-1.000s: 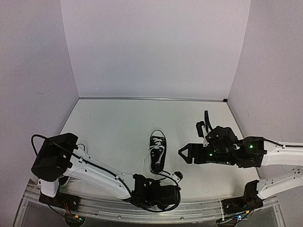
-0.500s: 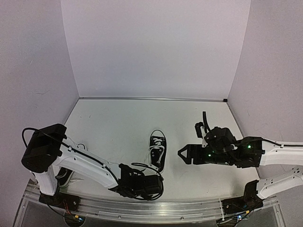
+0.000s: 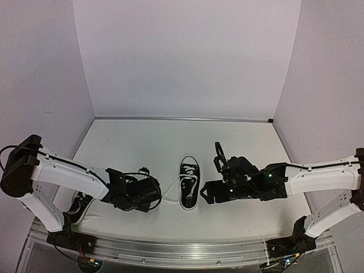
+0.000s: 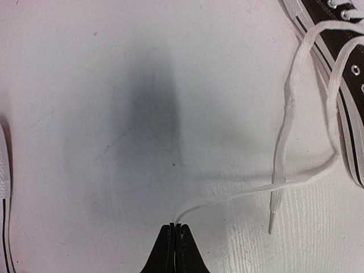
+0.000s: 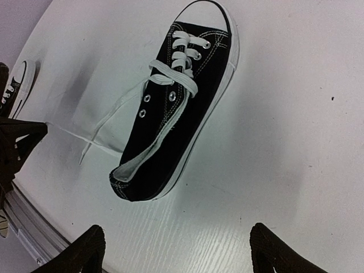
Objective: Tie the shoes
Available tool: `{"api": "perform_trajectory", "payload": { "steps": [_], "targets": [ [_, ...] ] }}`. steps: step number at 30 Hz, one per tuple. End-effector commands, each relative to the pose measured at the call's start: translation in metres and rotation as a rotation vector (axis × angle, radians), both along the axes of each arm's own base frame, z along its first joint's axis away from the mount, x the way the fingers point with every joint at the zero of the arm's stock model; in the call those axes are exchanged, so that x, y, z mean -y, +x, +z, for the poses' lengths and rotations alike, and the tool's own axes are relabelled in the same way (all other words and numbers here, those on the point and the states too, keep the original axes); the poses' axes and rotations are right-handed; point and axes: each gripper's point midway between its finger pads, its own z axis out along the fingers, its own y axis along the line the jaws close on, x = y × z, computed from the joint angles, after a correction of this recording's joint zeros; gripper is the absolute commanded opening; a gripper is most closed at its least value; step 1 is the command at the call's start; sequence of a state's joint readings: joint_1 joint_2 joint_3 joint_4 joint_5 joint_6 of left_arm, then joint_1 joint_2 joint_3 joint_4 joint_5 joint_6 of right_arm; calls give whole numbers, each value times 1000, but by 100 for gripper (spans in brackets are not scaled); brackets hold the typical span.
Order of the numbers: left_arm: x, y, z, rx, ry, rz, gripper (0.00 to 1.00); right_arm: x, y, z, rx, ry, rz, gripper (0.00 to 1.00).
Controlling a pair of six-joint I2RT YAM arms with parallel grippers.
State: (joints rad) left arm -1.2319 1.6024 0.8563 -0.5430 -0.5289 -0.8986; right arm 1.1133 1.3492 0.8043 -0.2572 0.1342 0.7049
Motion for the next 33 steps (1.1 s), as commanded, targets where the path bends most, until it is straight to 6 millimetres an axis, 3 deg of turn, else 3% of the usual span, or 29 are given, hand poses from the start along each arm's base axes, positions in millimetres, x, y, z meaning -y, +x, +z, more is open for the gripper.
{"api": "perform_trajectory", "payload": {
  "steps": [1, 10, 16, 21, 25, 28, 30, 33],
  "targets": [
    [-29, 9, 27, 90, 12, 85, 0, -24, 8, 12, 26, 41, 38, 85],
    [-67, 18, 48, 118, -3, 144, 0, -33, 19, 20, 44, 47, 53, 86],
    [-15, 21, 68, 130, -109, -115, 0, -31, 27, 23, 42, 55, 52, 86],
    [22, 39, 126, 256, -175, -225, 0, -16, 40, 46, 71, 113, 31, 86],
    [39, 44, 168, 321, -234, -281, 0, 6, 53, 63, 105, 148, 1, 86],
    [40, 37, 165, 297, -232, -322, 0, 9, 60, 70, 112, 156, 29, 85],
    [37, 28, 153, 260, -233, -356, 0, 5, 66, 73, 129, 129, 66, 84],
    [43, 0, 129, 152, -291, -490, 0, -8, 73, 74, 129, 90, 119, 84]
  ]
}}
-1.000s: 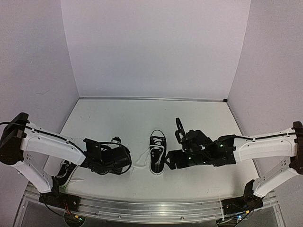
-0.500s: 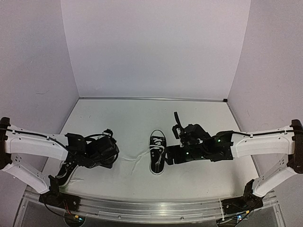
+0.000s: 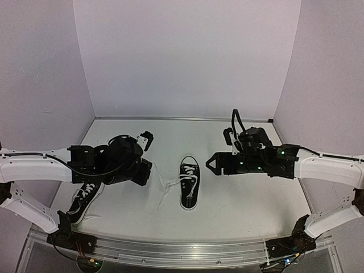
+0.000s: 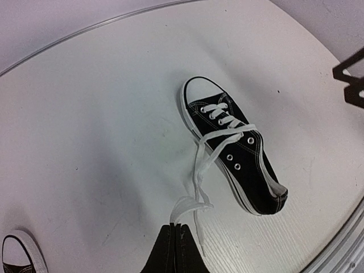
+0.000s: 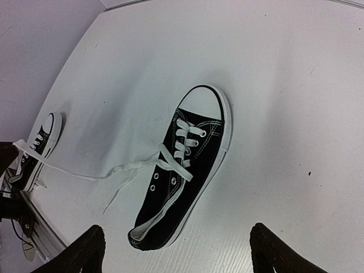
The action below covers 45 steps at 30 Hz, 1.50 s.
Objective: Tie the shoes
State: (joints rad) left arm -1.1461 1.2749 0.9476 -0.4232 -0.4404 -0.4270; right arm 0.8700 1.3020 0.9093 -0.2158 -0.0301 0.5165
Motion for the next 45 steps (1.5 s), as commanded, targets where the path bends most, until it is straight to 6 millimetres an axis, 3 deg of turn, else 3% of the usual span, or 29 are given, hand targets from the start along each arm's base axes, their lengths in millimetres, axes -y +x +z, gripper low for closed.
{"api": "perform_trajectory", "payload": {
  "steps": [1, 5, 8, 11, 16, 19, 21, 26, 30, 35, 38, 45],
  "targets": [
    [8, -40, -25, -112, -25, -227, 0, -24, 7, 5, 22, -56, 120, 84],
    [12, -71, -44, -216, -58, -335, 0, -31, 9, 3, 18, -65, 145, 84],
    [0, -74, -63, -265, -14, -289, 0, -34, 10, -1, 9, -70, 156, 84],
    [-21, -73, -95, -334, 111, -196, 0, -40, 10, -5, -3, -71, 180, 84],
    [-32, -90, -146, -499, 226, -161, 0, -46, 9, -4, -10, -62, 199, 83],
    [-41, -91, -163, -535, 276, -110, 0, -44, 9, 0, -3, -56, 196, 83],
    [-48, -84, -163, -521, 297, -64, 7, -43, 9, 1, -2, -54, 192, 83],
    [-59, -52, -136, -446, 253, 40, 48, -40, 7, 1, -4, -52, 186, 84],
    [-73, -23, -115, -419, 160, 122, 58, -37, 7, 6, 5, -42, 178, 84],
    [-25, -12, -89, -379, 24, -47, 54, -30, 7, 10, 13, -33, 159, 85],
    [5, -11, -92, -398, -10, -140, 49, -26, 7, 11, 14, -28, 148, 85],
    [39, 0, -117, -422, 27, -191, 42, -15, 6, 18, 21, -9, 127, 85]
  ]
}}
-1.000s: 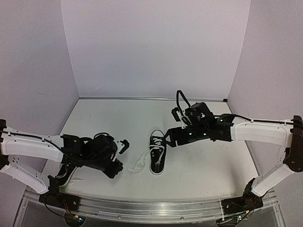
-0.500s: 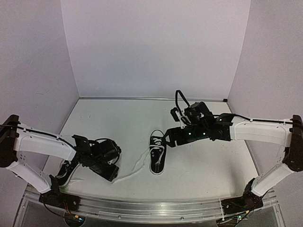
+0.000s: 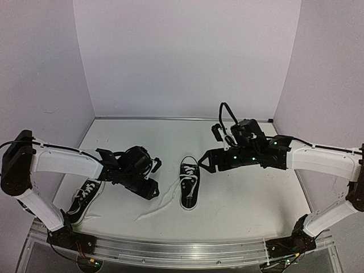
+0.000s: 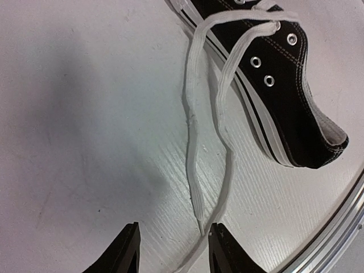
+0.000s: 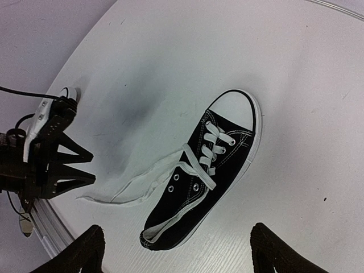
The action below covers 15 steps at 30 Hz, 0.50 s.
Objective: Tie the shoes
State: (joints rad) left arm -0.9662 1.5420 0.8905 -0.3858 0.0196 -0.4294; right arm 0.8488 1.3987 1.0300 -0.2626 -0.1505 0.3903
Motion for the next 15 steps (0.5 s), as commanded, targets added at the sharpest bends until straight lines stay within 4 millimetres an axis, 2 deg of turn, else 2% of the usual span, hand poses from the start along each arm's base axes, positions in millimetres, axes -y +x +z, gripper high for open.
{"api": "perform_trajectory", "payload": {
  "steps": [1, 6, 9, 11, 15],
  "targets": [
    [35, 11, 1, 21, -46, -69, 41, 11, 0, 11, 20, 27, -29, 85],
    [45, 10, -24, -8, 11, -91, 37, 20, 0, 8, 15, 25, -43, 85],
    [44, 8, -40, -19, 78, -93, 33, 25, 2, 7, 14, 20, -52, 85],
    [38, 11, -46, -17, 118, -70, 27, 30, 4, 8, 19, 21, -62, 85],
    [22, 29, -37, 35, 210, -1, 3, 40, 5, 9, 23, 23, -80, 86]
  ]
}}
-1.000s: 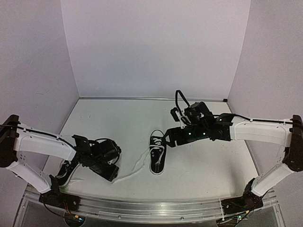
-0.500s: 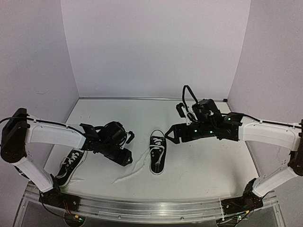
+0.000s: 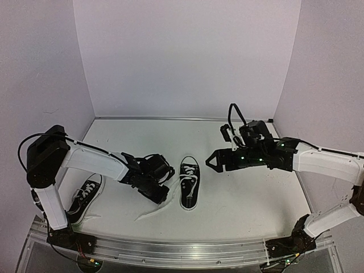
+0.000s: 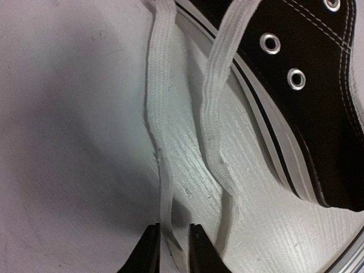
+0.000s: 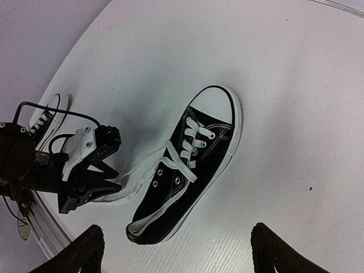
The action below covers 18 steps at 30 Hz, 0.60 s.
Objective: Tie the shoes
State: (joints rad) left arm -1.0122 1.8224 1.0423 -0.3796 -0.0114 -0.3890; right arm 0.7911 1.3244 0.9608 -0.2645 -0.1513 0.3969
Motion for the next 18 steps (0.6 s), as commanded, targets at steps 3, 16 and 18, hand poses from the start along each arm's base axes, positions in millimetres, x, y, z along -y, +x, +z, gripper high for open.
{"api": "perform_trajectory", "payload": {
  "steps": [3, 16, 18],
  "targets": [
    [2, 47, 48, 145, 36, 67, 0, 19, 0, 11, 19, 29, -31, 86],
    [219, 34, 203, 323, -400, -425, 0, 121, -5, 51, 59, 201, -271, 90],
    [247, 8, 195, 270, -434, -515, 0, 139, -6, 50, 55, 191, -326, 91]
  ]
}}
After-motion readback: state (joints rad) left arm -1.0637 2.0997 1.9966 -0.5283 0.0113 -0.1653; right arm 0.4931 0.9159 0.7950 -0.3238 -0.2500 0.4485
